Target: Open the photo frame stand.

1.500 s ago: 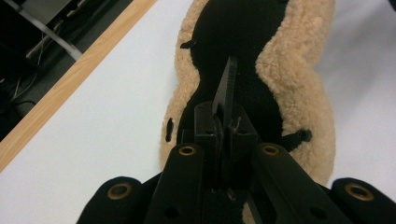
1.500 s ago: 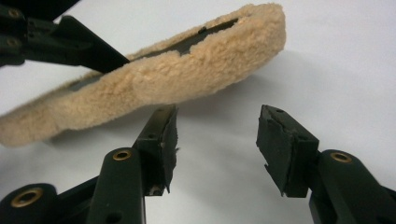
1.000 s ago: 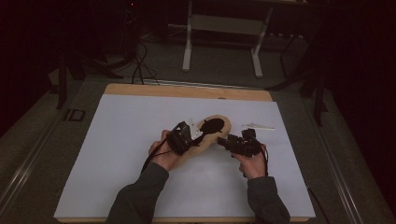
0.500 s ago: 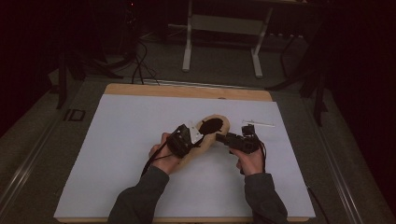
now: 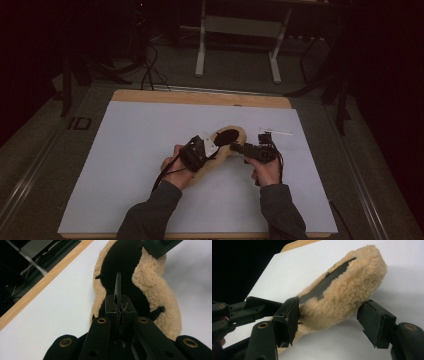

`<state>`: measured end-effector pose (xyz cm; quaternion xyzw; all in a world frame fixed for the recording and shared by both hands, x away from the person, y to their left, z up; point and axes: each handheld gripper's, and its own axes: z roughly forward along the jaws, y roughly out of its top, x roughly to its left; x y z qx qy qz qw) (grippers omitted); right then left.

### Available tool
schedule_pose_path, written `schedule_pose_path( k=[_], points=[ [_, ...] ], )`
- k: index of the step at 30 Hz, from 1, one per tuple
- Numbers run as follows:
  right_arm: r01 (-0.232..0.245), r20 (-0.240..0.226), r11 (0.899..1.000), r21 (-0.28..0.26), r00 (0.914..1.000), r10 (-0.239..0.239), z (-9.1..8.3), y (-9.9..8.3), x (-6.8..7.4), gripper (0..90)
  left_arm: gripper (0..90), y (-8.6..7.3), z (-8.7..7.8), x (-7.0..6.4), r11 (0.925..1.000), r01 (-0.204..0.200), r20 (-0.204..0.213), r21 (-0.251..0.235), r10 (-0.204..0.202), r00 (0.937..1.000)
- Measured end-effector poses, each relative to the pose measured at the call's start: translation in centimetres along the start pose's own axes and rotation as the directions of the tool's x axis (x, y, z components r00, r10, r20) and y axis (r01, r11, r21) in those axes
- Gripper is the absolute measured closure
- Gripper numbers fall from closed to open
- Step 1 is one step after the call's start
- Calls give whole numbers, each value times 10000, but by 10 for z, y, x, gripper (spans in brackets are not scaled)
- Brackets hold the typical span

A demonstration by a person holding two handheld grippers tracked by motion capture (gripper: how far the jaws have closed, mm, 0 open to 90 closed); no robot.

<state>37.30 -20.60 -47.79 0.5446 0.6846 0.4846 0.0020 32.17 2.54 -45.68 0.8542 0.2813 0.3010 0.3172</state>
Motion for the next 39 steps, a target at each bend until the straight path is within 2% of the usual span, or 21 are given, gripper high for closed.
schedule_pose_path(
  k=[8, 12, 15, 20, 28, 30, 33, 36, 39],
  points=[
    [-263, -79, 9996, 60, 9996, 263, -1, 3, 1, 339, 881, 1, -3, -5, 9997, -46, 6, -245, 46, 10000],
    [-369, -98, 9992, 151, 9993, 371, 1, 3, -1, 339, 882, 1, -4, -7, 9992, 29, 142, -392, -23, 9999],
    [-506, -140, 9983, 291, 9986, 510, 4, 2, -2, 340, 881, 3, -6, -10, 9986, -56, 227, -522, 68, 9997],
    [-686, -129, 9971, 316, 9975, 691, 2, 3, -3, 379, 879, 3, -7, -11, 9980, -9, 326, -628, 30, 9995],
    [-447, -223, 9990, 13, 9988, 447, -2, 4, 1, 437, 855, 0, -11, -13, 9960, 295, 508, -848, -253, 9984],
    [-401, -210, 9992, -22, 9990, 400, -2, 4, 3, 447, 836, -1, -12, -13, 9957, 360, 657, -856, -304, 9974],
    [-281, -205, 9996, -78, 9994, 279, -3, 4, 5, 468, 799, -2, -14, -12, 9951, 478, 939, -870, -396, 9948],
    [-189, -197, 9997, -129, 9996, 187, -3, 5, 7, 482, 755, -2, -17, -11, 9936, 685, 1361, -895, -559, 9891],
    [-119, -171, 9998, -152, 9998, 117, -3, 5, 8, 491, 675, -2, -22, -6, 9890, 1069, 2123, -1018, -834, 9736]
  ],
)
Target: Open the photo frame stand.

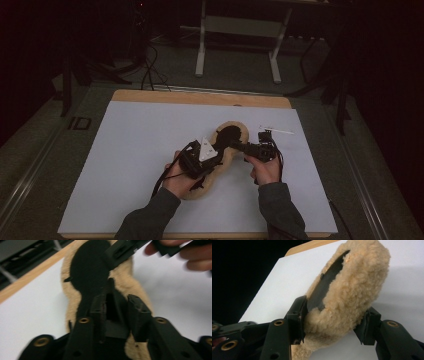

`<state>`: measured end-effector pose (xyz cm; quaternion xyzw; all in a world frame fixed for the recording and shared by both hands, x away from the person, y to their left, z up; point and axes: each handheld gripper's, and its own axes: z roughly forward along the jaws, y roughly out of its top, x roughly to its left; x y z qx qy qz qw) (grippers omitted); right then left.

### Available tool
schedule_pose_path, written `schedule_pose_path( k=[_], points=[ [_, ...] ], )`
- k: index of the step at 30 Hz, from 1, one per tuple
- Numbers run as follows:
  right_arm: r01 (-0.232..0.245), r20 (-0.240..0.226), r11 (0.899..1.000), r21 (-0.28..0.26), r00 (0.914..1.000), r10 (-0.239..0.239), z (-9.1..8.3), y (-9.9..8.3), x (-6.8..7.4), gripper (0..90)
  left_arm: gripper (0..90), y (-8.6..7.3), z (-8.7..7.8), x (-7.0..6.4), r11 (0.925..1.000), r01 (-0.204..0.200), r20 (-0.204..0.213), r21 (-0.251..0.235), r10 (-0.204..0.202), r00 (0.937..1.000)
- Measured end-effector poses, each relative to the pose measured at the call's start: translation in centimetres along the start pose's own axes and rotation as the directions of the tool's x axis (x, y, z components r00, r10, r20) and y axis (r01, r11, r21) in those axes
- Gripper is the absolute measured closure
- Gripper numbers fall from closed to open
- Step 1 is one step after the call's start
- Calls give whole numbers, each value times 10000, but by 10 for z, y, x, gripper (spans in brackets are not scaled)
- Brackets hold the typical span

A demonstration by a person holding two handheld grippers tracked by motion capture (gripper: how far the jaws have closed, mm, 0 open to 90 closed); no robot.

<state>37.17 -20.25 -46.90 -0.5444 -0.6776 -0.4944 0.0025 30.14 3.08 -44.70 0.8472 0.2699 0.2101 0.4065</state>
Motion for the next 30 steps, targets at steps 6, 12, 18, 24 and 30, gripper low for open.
schedule_pose_path(
  k=[6, 12, 18, 24, 30],
  points=[
    [-1, -51, 10000, -3, 10000, 1, 0, 0, -1, 494, 552, -2, -12, 6, 9997, 225, 626, -112, -217, 9978],
    [189, -108, 9998, 3, 9998, -189, -1, 1, 0, 497, 482, -13, -20, 20, 9982, 569, 1205, -170, -544, 9912],
    [373, -178, 9993, 15, 9991, -373, -2, 3, 4, 500, 448, -24, -30, 35, 9956, 922, 1457, -145, -892, 9853],
    [729, -260, 9973, -13, 9970, -729, -3, 7, 10, 509, 461, -27, -36, 46, 9905, 1330, 1686, -352, -1253, 9777],
    [1097, -452, 9940, -47, 9929, -1098, -4, 11, 17, 520, 461, -31, -37, 57, 9870, 1570, 1523, -336, -1502, 9768]
  ],
)
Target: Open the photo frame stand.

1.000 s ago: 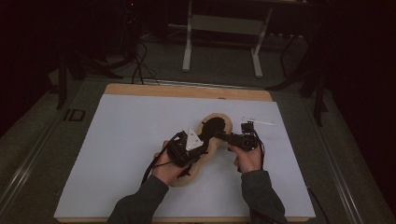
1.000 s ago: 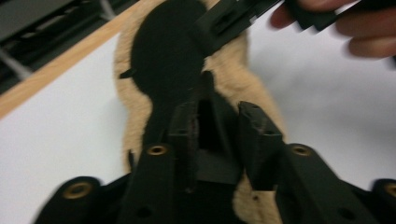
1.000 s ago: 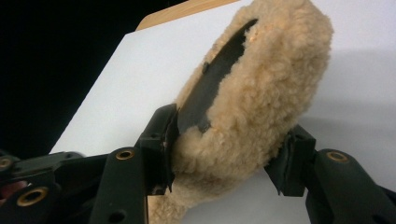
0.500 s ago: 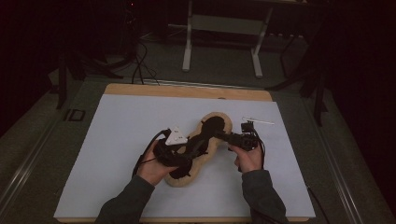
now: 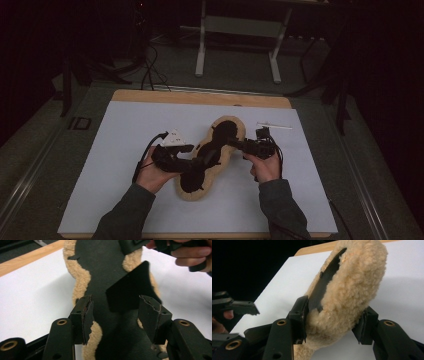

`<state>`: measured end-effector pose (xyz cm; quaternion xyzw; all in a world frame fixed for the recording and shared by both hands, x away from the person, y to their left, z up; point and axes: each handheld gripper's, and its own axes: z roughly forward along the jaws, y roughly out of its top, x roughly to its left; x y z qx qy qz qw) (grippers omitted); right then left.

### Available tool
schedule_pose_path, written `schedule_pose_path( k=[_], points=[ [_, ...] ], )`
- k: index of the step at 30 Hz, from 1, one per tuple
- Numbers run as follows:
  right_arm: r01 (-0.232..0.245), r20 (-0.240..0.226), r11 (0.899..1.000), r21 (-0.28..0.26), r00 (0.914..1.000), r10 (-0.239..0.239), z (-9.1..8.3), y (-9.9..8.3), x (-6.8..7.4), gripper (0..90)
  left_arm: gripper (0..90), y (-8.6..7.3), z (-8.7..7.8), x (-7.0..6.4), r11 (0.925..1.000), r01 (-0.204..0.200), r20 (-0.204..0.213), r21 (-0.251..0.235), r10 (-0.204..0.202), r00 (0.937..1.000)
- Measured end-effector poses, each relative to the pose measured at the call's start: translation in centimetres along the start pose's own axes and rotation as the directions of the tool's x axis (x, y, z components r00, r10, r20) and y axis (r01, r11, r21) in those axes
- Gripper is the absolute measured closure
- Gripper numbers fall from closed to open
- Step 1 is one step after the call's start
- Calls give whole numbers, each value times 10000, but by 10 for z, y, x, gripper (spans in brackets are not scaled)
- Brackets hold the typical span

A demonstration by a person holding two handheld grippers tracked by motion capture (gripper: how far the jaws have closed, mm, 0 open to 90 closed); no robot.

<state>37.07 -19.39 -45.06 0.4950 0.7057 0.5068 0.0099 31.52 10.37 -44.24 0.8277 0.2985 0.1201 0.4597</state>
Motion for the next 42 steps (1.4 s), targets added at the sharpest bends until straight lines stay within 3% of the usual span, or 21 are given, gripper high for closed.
schedule_pose_path(
  k=[9, 13, 26, 32, 42],
  points=[
    [465, -343, 9989, -45, 9983, -466, 0, 8, 10, 546, 461, -1, -1, 9, 9999, 122, -31, -22, -122, 9999],
    [602, -614, 9981, -109, 9963, -608, -1, 11, 14, 562, 473, -1, -3, 12, 9999, 120, -252, -103, -122, 9996],
    [1425, -1055, 9894, -268, 9839, -1445, -3, 17, 27, 580, 483, -3, -6, 24, 9998, 179, -253, 88, -177, 9995],
    [1827, -1239, 9826, -344, 9748, -1856, -6, 18, 32, 586, 485, -5, -6, 29, 9996, 248, -144, 158, -246, 9996],
    [2736, -1761, 9602, -567, 9439, -2794, -9, 19, 40, 592, 485, -9, -10, 38, 9991, 418, 20, 108, -418, 9991]
  ],
)
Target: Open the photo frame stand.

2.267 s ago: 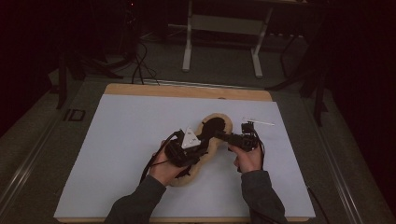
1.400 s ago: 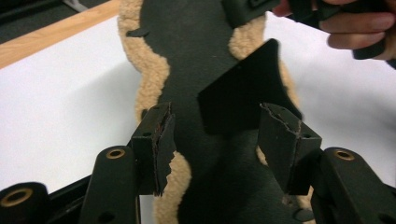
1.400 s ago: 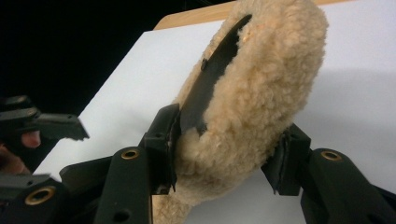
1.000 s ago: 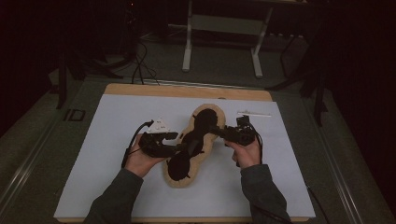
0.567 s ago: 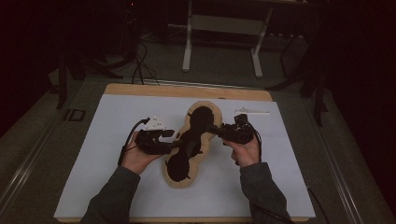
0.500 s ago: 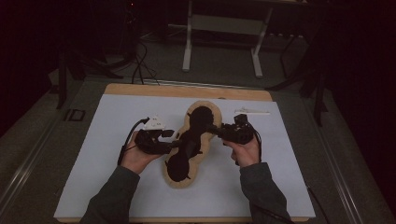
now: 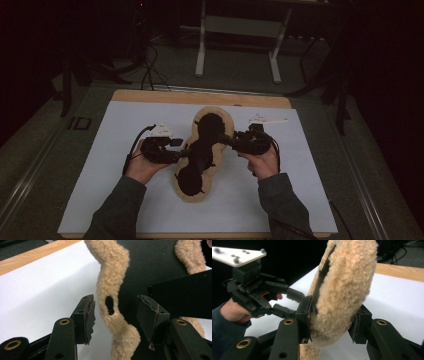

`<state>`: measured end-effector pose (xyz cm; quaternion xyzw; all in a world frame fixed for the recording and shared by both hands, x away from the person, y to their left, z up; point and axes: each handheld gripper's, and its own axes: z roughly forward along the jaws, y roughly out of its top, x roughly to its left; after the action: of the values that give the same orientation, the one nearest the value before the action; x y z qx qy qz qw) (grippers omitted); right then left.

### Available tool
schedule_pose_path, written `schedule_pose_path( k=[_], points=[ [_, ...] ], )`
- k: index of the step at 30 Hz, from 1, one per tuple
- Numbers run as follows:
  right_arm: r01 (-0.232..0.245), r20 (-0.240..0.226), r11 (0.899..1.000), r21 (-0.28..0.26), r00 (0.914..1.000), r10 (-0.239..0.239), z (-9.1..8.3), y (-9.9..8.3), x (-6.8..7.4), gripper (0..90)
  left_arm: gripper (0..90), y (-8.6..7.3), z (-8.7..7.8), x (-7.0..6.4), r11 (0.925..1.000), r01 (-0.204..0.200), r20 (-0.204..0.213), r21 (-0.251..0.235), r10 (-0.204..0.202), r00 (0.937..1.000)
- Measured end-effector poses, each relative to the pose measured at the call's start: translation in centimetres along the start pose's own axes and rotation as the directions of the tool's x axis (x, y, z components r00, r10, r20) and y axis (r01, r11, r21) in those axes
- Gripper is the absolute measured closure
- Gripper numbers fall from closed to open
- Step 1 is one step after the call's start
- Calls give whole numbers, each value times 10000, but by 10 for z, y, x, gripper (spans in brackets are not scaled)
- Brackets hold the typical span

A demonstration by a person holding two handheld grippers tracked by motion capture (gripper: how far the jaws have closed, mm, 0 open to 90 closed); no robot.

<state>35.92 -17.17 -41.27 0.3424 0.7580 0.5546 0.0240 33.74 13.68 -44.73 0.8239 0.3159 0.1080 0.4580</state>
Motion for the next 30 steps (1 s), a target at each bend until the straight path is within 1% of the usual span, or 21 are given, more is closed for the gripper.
schedule_pose_path(
  k=[2, 3, 5, 8, 12, 16, 20, 25, 27, 30],
  points=[
    [62, -29, 10000, 9, 10000, -62, 0, 0, 0, 592, 485, -1, -1, 2, 10000, -1, 14, 48, 1, 10000],
    [219, -111, 9998, -15, 9997, -219, 0, 1, 2, 594, 481, -1, -1, 3, 10000, -2, 17, 52, 2, 10000],
    [357, -238, 9994, -26, 9991, -357, 0, 2, 3, 596, 480, -2, -2, 3, 10000, -51, -112, 58, 52, 9999],
    [565, -372, 9984, -42, 9977, -566, 0, 4, 6, 599, 479, -2, -2, 4, 10000, 20, -86, 12, -20, 10000],
    [853, -372, 9963, -88, 9956, -855, -3, 9, 8, 606, 480, -2, -2, 4, 10000, -31, -46, -53, 31, 10000],
    [1127, -281, 9934, -193, 9932, -1132, -9, 15, 8, 614, 480, 0, 0, 3, 10000, -51, 38, -72, 51, 10000],
    [1301, -269, 9910, -312, 9910, -1309, -15, 20, 8, 626, 481, 2, 2, 2, 9999, -77, 138, -146, 79, 9999],
    [1606, -412, 9863, -390, 9859, -1621, -20, 22, 9, 635, 481, 5, 4, 0, 9996, -220, 329, -162, 225, 9992],
    [1680, -524, 9848, -439, 9840, -1702, -21, 21, 9, 637, 481, 5, 5, -1, 9994, -243, 440, -229, 252, 9987],
    [1785, -700, 9827, -484, 9809, -1817, -22, 20, 9, 639, 481, 5, 6, -2, 9993, -327, 540, -204, 337, 9980]
  ],
)
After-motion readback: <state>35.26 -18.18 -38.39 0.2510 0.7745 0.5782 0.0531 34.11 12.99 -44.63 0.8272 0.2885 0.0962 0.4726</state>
